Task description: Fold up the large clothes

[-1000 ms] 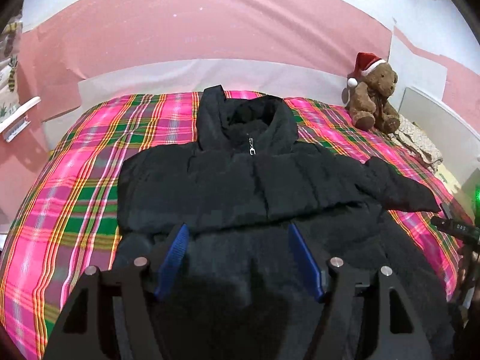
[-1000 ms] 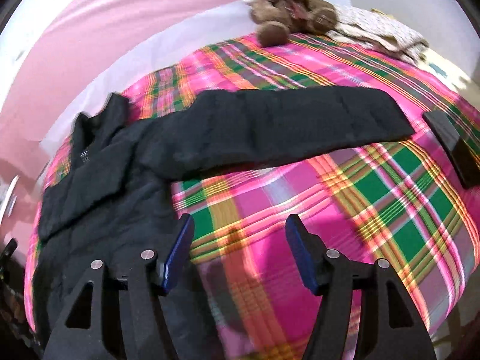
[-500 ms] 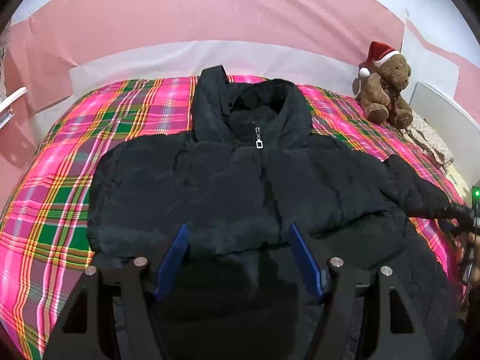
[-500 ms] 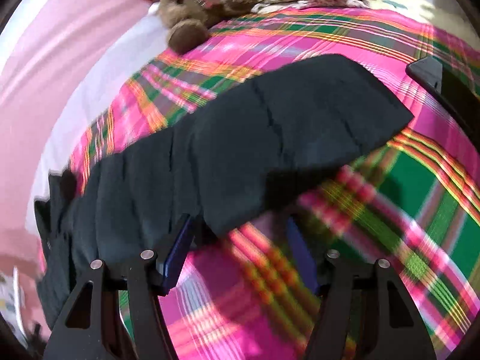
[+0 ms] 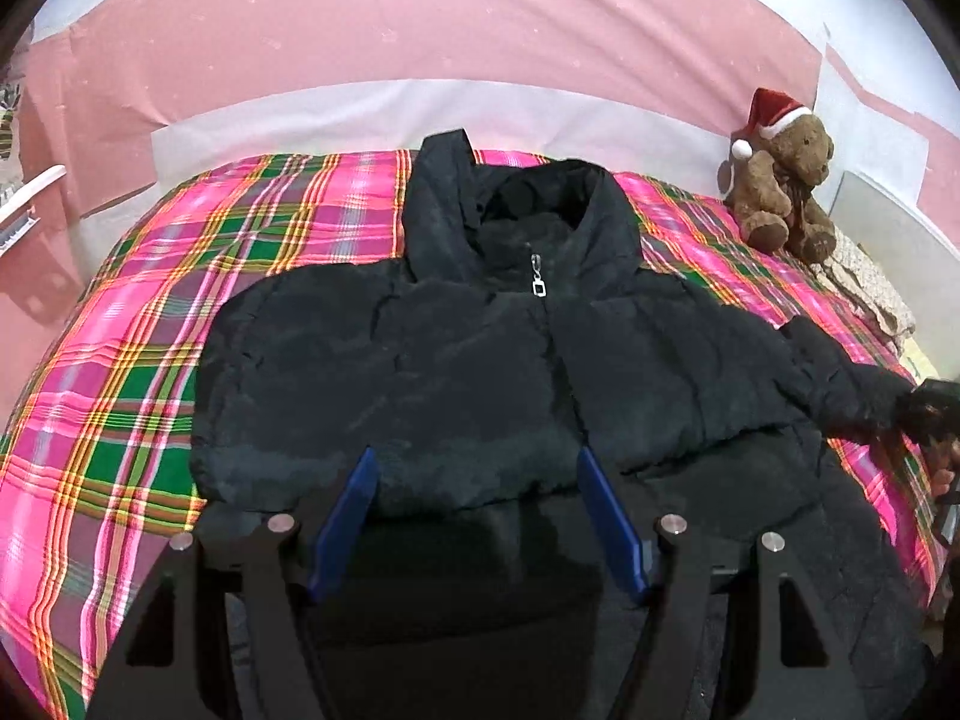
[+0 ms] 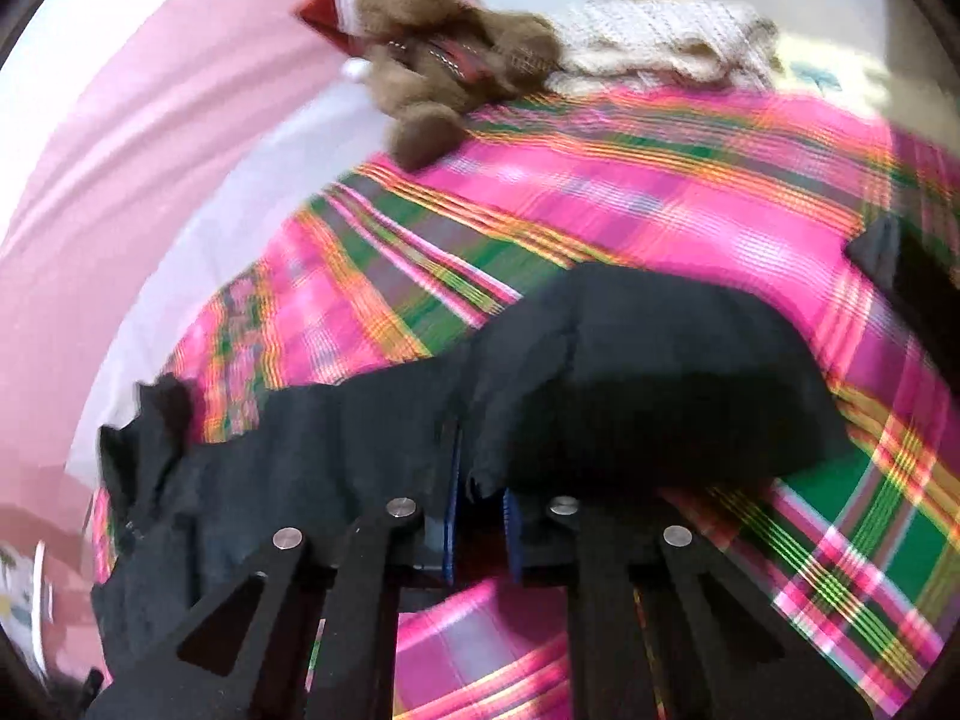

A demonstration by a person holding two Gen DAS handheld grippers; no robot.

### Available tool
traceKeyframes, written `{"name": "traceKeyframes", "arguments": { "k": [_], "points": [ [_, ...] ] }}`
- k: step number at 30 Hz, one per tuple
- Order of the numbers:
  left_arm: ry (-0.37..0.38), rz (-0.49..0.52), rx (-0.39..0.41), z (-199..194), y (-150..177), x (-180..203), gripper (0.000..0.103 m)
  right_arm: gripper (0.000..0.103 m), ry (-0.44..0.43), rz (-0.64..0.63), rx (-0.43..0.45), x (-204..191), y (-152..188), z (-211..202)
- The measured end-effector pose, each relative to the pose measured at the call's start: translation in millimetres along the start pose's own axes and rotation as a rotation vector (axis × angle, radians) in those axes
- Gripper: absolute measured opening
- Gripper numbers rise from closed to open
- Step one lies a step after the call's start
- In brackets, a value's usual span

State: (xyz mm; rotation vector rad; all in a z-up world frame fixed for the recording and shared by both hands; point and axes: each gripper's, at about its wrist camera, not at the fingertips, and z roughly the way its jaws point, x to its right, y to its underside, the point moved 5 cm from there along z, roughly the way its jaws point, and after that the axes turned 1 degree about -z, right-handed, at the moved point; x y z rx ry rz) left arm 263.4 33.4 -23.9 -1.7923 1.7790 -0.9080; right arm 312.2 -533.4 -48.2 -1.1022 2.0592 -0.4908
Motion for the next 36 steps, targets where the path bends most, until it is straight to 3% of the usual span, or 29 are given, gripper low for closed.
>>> {"name": "traceKeyframes", "arguments": {
  "k": [7, 13, 21, 28, 31, 34, 36],
  "points": [
    [0.017, -0.029, 0.042, -23.9, -6.7, -3.6, 0.071, 0.011, -0.149, -0.192, 0.121, -104.2, -20.0, -79.5],
    [0.036, -0.047, 0.079, -44.4, -9.2, -9.6, 0.071, 0.011, -0.276, -0.390, 0.099, -208.6, 7.4, -108.6],
    [0.021, -0.076, 0.089, -55.6, -1.8, -34.4, 0.071, 0.011, -0.347, -0.550, -0.059, -304.3, 86.7, -55.1],
    [0.009, -0.113, 0.077, -50.6, 6.2, -57.6, 0.071, 0.014, -0.351, -0.615, -0.220, -330.3, 165.6, 6.4],
    [0.014, -0.124, 0.074, -48.0, 10.2, -62.2, 0.071, 0.027, -0.348, -0.624, -0.266, -330.6, 188.2, 26.1],
    [0.024, -0.130, 0.066, -45.0, 13.6, -63.2, 0.071, 0.047, -0.362, -0.617, -0.307, -325.3, 201.2, 36.8],
    [0.028, -0.132, 0.062, -44.2, 15.1, -62.4, 0.071, 0.048, -0.358, -0.625, -0.292, -323.9, 203.2, 35.7]
  ]
}}
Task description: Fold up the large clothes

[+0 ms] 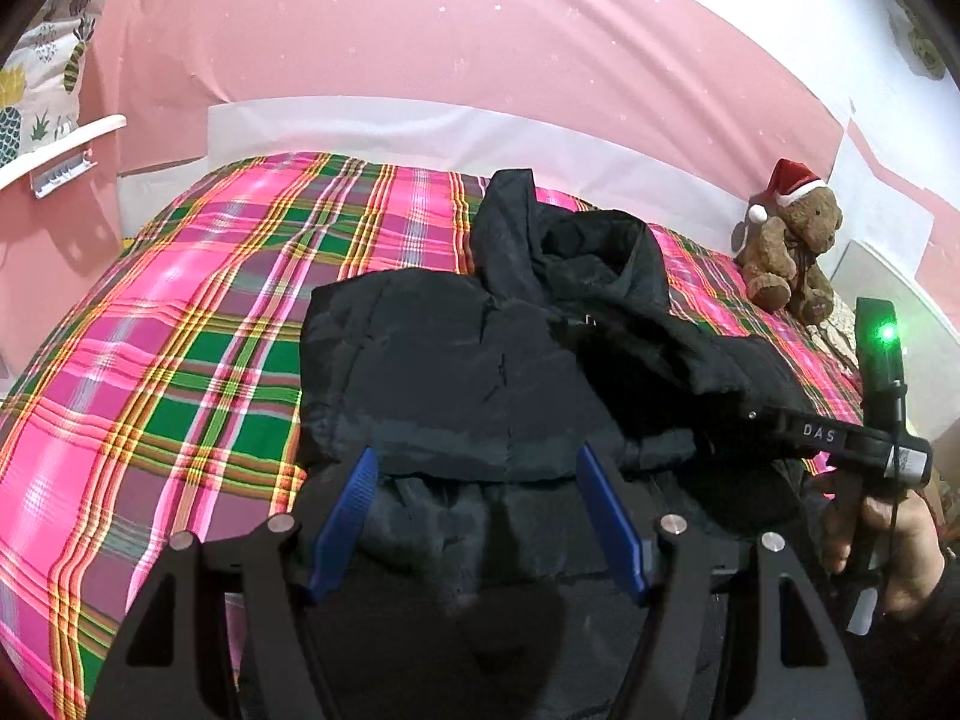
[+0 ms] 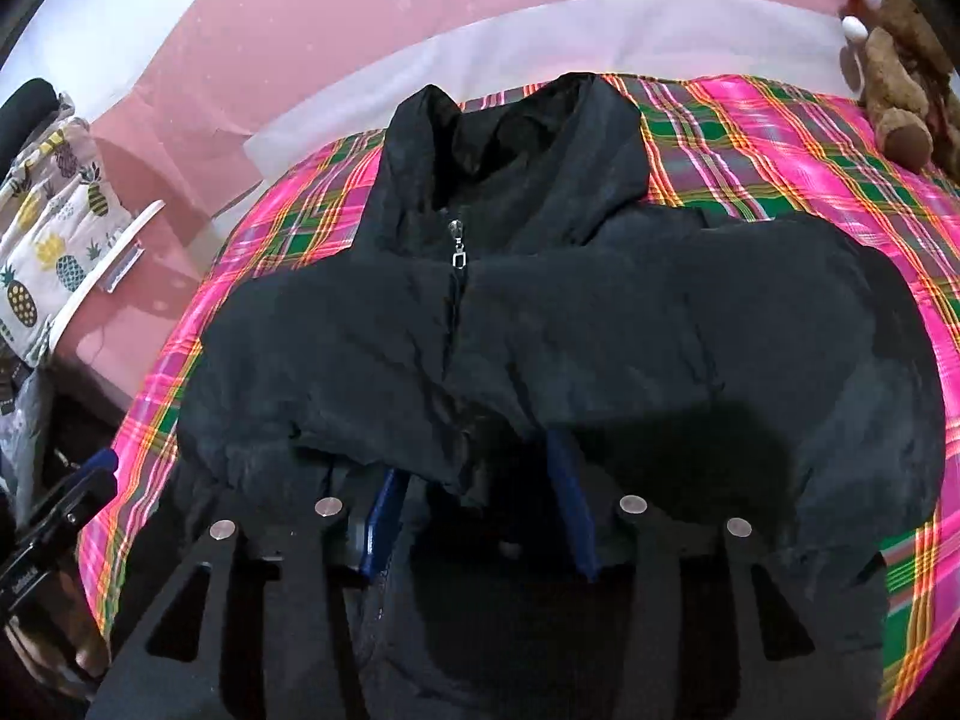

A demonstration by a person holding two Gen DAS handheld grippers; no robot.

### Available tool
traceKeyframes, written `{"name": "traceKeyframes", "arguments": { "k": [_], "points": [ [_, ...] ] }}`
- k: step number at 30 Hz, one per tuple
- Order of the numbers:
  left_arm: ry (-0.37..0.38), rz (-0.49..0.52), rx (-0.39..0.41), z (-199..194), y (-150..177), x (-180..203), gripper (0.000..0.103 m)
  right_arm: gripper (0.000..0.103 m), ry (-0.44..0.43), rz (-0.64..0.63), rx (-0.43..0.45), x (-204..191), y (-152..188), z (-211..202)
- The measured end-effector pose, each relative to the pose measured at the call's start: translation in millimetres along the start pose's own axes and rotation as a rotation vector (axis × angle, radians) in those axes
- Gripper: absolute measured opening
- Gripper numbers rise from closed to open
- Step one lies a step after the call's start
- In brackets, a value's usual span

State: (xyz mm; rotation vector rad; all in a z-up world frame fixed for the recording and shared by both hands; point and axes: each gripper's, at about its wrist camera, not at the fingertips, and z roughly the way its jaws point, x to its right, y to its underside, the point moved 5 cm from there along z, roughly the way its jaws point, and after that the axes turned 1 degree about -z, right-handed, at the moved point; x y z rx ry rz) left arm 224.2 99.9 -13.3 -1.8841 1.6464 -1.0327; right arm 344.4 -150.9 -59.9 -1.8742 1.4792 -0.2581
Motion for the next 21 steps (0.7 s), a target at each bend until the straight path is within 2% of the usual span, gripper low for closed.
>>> {"name": "traceKeyframes", "arguments": {
  "k": [5, 9, 13, 19, 21],
  "points": [
    [0.011, 0.003, 0.007, -9.7, 0.5, 5.7, 0.071, 0.055, 0.018, 0.000, 0.059, -4.9, -7.3, -26.3],
    [0.022, 0.012, 0.026, -24.8, -1.5, 13.3, 0.071, 0.055, 0.089, -0.024, 0.160, -12.1, -16.4, -68.2],
    [0.046, 0.015, 0.042, -40.5, -2.6, 21.5, 0.071, 0.055, 0.160, -0.050, 0.224, -22.2, -23.6, -107.8],
    [0.078, 0.041, 0.039, -51.3, -2.8, 37.6, 0.071, 0.055, 0.243, -0.116, 0.250, -49.0, -31.4, -140.2],
    [0.088, 0.049, 0.035, -51.5, -3.5, 43.2, 0.071, 0.055, 0.242, -0.116, 0.249, -58.8, -39.9, -147.9]
  ]
}}
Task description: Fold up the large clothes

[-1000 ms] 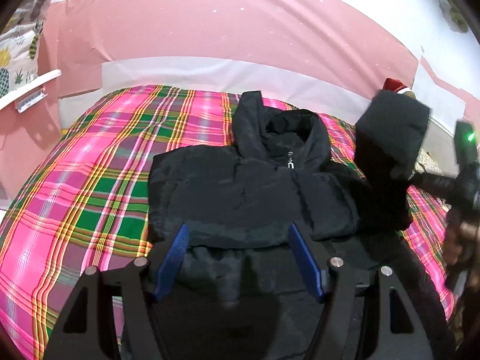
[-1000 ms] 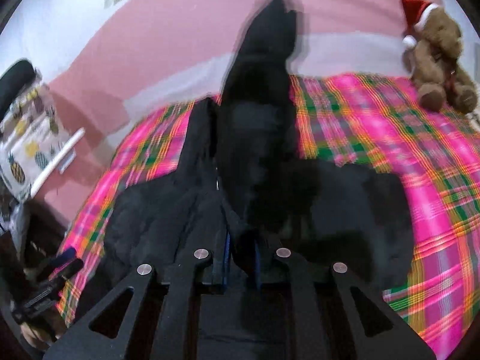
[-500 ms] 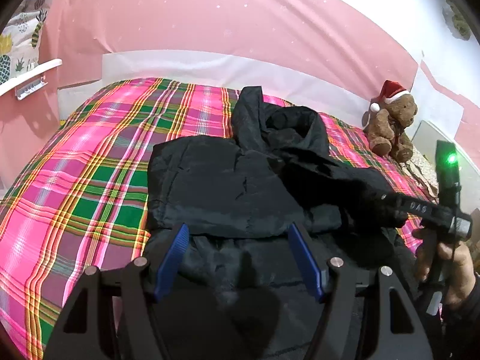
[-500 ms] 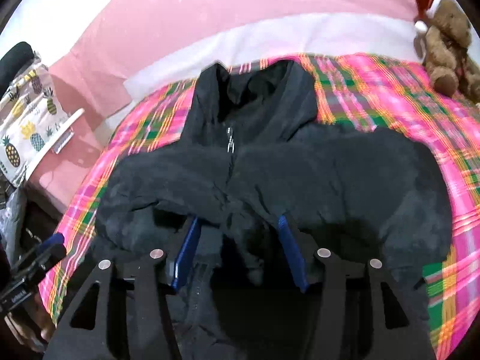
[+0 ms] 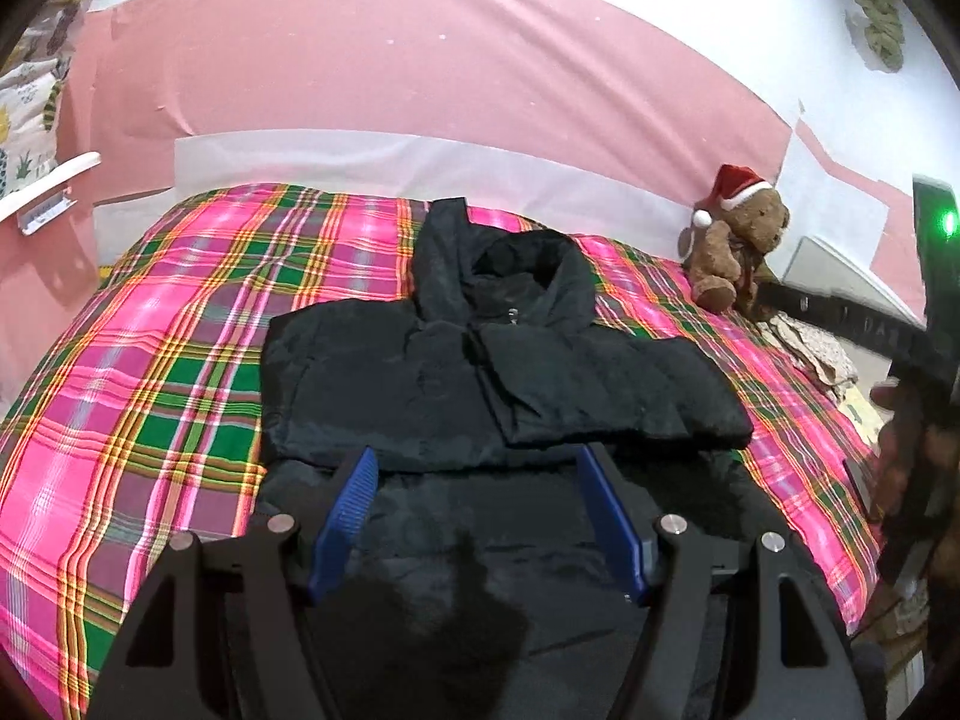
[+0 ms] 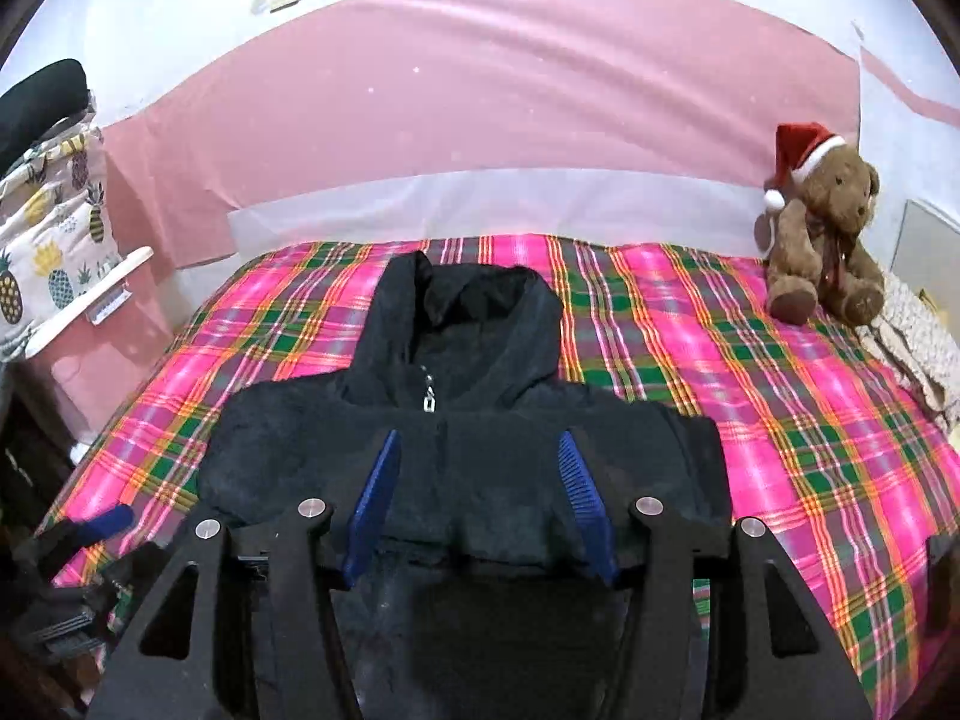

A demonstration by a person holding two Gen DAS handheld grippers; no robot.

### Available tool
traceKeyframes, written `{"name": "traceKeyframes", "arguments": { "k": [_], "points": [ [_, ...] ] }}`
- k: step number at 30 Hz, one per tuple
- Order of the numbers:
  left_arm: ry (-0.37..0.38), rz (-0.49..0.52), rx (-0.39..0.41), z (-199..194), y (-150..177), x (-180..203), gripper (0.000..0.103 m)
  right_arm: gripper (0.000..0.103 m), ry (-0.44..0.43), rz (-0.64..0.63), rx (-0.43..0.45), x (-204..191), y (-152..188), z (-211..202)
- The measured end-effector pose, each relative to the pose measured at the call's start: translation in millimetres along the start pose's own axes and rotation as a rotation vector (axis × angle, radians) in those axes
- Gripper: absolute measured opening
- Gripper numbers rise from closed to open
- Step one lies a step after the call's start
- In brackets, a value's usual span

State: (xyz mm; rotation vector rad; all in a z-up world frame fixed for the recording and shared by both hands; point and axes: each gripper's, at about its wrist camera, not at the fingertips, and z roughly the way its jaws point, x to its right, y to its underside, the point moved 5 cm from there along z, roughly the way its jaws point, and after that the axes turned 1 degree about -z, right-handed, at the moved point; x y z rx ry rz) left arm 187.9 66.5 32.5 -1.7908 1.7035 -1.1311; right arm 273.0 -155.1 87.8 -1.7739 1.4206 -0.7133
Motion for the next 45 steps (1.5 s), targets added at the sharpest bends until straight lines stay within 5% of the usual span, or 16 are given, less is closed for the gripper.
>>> {"name": "traceKeyframes", "arguments": {
  "k": [5, 12, 16, 20, 30, 37, 41, 45],
  "points": [
    [0.019, 0.005, -0.001, -3.1, 1.0, 8.5, 0.071, 0.055, 0.020, 0.037, 0.003, -3.9, -11.3, -21.1],
    [0.024, 0.020, 0.005, -5.7, 4.0, 11.5, 0.071, 0.055, 0.136, 0.007, 0.154, 27.6, -10.5, -101.4],
    [0.037, 0.024, 0.001, -5.9, 6.0, 18.9, 0.071, 0.055, 0.205, 0.011, 0.163, 53.9, 0.5, -127.7],
    [0.044, 0.048, -0.001, -8.1, 7.1, 32.6, 0.071, 0.055, 0.184, -0.001, 0.144, 65.7, 20.3, -127.6],
    [0.004, 0.084, -0.048, 38.0, -15.9, 50.4, 0.071, 0.055, 0.099, 0.093, -0.075, 134.4, 74.2, 8.7],
    [0.030, 0.118, -0.071, 120.8, -36.7, 72.5, 0.070, 0.047, 0.051, 0.151, -0.107, 166.3, 70.0, 85.6],
    [-0.039, 0.105, -0.162, 190.8, -26.5, 55.7, 0.044, 0.042, 0.022, 0.135, -0.204, 159.5, 81.9, 144.8],
    [-0.055, 0.086, -0.167, 214.1, -14.4, 37.9, 0.039, 0.042, -0.007, 0.102, -0.246, 146.3, 100.1, 174.0]
  ]
}}
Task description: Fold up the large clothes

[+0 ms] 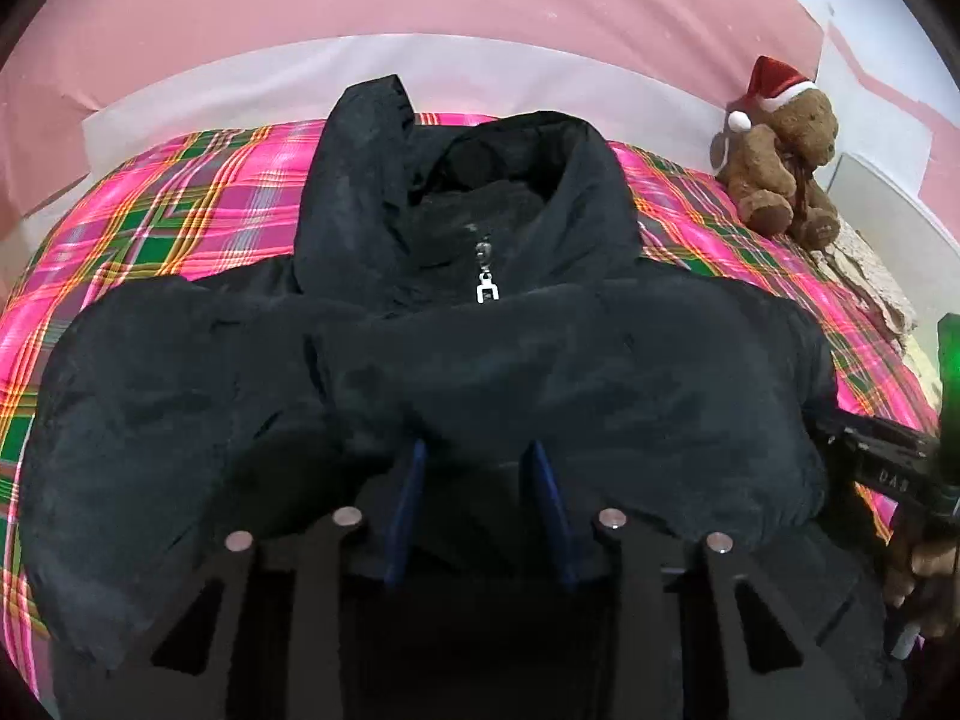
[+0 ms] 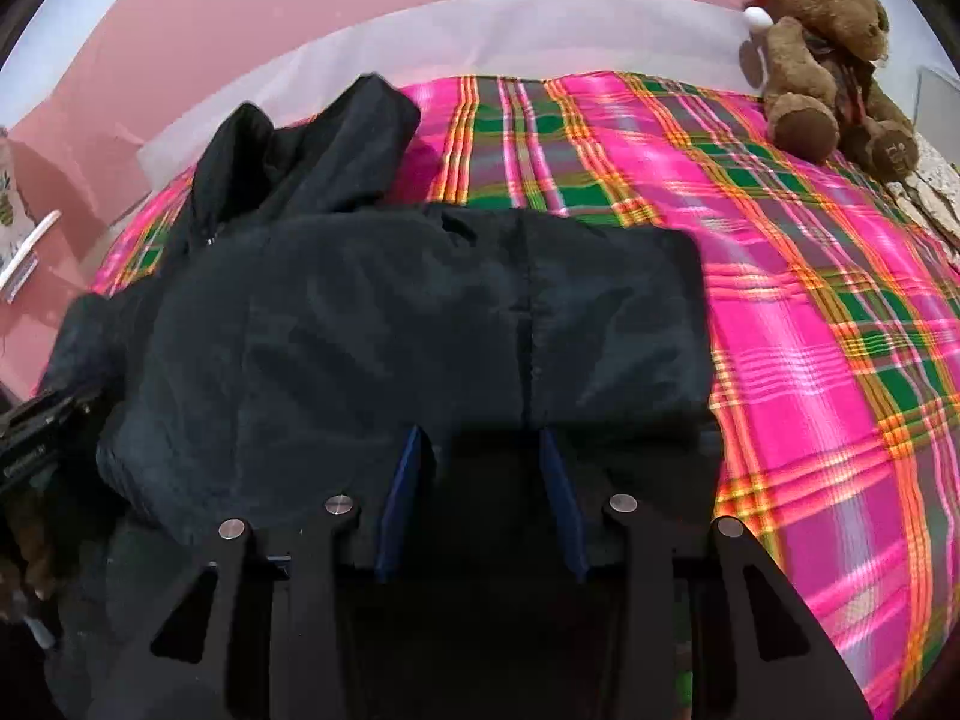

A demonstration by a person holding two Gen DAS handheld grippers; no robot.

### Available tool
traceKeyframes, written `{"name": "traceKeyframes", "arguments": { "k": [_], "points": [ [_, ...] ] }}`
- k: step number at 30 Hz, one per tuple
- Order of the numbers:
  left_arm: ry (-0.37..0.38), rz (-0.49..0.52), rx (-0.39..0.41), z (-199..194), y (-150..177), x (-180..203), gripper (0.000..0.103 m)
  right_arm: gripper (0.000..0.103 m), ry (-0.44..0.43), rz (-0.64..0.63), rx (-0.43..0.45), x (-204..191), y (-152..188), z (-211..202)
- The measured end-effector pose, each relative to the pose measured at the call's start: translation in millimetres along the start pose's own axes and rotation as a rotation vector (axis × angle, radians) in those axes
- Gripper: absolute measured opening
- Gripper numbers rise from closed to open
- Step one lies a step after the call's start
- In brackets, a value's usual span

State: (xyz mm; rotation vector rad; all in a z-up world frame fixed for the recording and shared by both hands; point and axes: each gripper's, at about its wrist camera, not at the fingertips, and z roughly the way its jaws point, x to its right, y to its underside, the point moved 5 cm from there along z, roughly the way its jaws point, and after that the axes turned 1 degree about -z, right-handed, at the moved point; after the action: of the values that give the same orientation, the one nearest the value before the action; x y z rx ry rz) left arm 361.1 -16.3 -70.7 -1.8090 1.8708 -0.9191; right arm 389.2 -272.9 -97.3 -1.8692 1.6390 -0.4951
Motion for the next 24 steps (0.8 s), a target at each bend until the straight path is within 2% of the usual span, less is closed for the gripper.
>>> {"name": "traceKeyframes", "arguments": {
  "k": [5, 8, 10, 13, 15, 18, 21, 24],
  "points": [
    [-0.022, 0.019, -0.005, -4.9, 0.5, 3.9, 0.039, 0.042, -0.010, -0.003, -0.012, 5.2, -2.3, -7.7],
    [0.003, 0.002, -0.010, -21.4, -7.6, 3.4, 0.039, 0.042, -0.030, 0.016, 0.039, 13.6, -19.0, -29.8],
    [0.028, -0.008, 0.028, -38.0, -20.1, 4.1, 0.039, 0.042, -0.023, 0.026, 0.090, 21.1, -33.6, -44.5],
    [0.007, 0.023, 0.089, -43.9, -39.7, 8.7, 0.039, 0.042, -0.012, 0.046, 0.086, 31.1, -52.7, -39.4],
    [-0.009, 0.025, 0.053, -24.6, -45.1, 8.0, 0.039, 0.042, -0.013, 0.059, 0.047, 34.6, -59.9, -22.5],
    [-0.077, 0.024, -0.025, 17.8, -38.0, -7.3, 0.042, 0.042, -0.002, 0.039, -0.015, 33.9, -62.1, 6.2],
    [-0.048, -0.009, -0.017, 34.0, -28.9, -19.4, 0.042, 0.042, 0.008, 0.004, -0.065, 30.3, -51.5, 29.6],
    [-0.070, 0.017, -0.003, 36.2, -26.8, -15.6, 0.042, 0.042, 0.057, -0.045, -0.061, 23.6, -45.2, 36.9]
  ]
}}
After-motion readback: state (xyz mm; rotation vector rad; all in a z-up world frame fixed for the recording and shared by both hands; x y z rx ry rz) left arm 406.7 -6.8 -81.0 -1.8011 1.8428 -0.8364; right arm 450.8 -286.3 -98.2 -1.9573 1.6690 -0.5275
